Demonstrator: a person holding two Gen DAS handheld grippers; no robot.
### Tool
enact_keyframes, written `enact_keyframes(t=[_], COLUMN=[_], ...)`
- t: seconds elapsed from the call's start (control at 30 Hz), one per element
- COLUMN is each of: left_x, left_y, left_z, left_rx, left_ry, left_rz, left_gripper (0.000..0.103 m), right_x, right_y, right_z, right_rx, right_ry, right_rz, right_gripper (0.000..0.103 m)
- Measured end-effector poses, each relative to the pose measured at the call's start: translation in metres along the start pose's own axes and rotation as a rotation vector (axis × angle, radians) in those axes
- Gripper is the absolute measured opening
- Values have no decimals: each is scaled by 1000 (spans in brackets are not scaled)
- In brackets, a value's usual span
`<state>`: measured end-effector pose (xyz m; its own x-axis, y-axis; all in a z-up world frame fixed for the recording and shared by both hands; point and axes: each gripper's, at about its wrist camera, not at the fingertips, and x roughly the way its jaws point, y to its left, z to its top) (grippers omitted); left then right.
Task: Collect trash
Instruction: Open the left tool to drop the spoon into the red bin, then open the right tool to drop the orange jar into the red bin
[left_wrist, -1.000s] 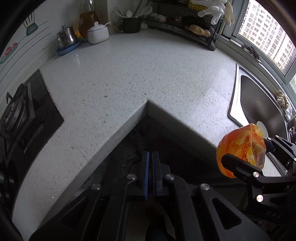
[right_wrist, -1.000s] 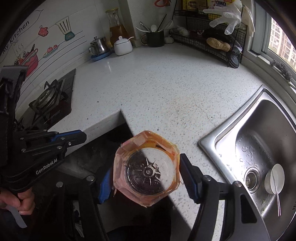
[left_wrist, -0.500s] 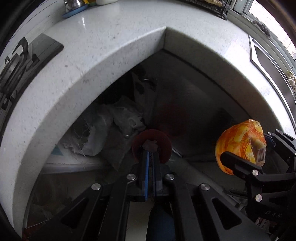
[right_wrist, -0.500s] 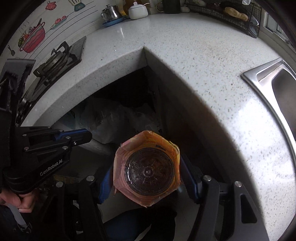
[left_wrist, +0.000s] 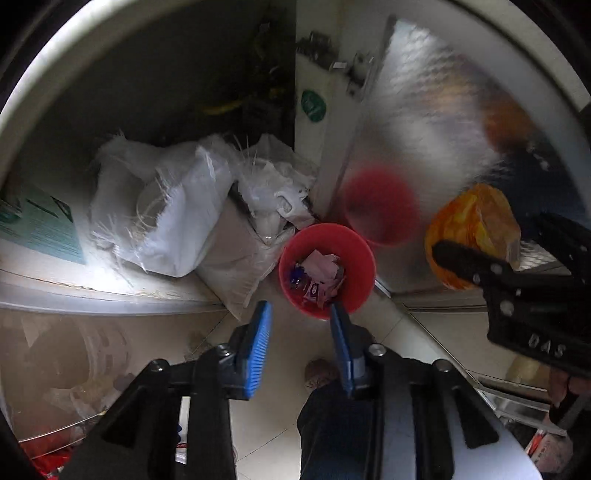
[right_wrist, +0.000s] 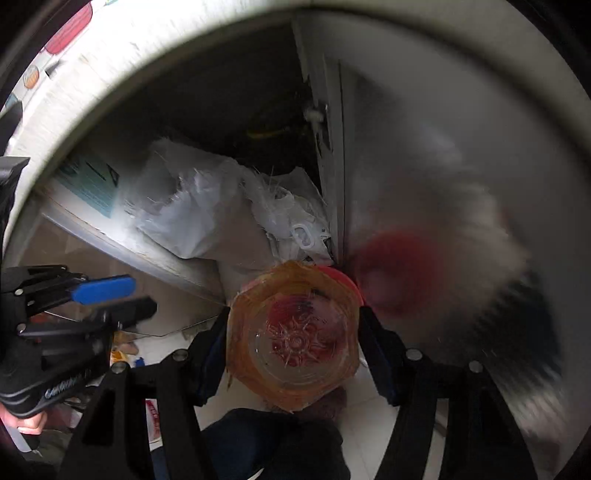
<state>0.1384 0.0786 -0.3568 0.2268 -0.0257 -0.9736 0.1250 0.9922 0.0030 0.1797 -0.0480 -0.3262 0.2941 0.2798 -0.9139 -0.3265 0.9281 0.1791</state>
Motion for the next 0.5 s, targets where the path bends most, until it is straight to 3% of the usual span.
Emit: enact_keyframes(t=[0.1,0.43,0.47,0.5], left_x=[19,54,54,56], left_y=[3,12,13,14], left_z=[-2,-10,-11,-12], left_rx=[-7,-44,-45,-51], left_ry=[9,9,6,4], left_rz=[26,35,36,39], left_gripper=[37,39,41,45], right_x=[21,53,54,55], right_y=[0,-2,-1,0], right_z=[-8,-16,-16,-17], right_rx=[-12,-75,-87,-99], right_ry=[6,37,34,32], right_rz=[-2,29,21,10], right_gripper=[63,64,65,75])
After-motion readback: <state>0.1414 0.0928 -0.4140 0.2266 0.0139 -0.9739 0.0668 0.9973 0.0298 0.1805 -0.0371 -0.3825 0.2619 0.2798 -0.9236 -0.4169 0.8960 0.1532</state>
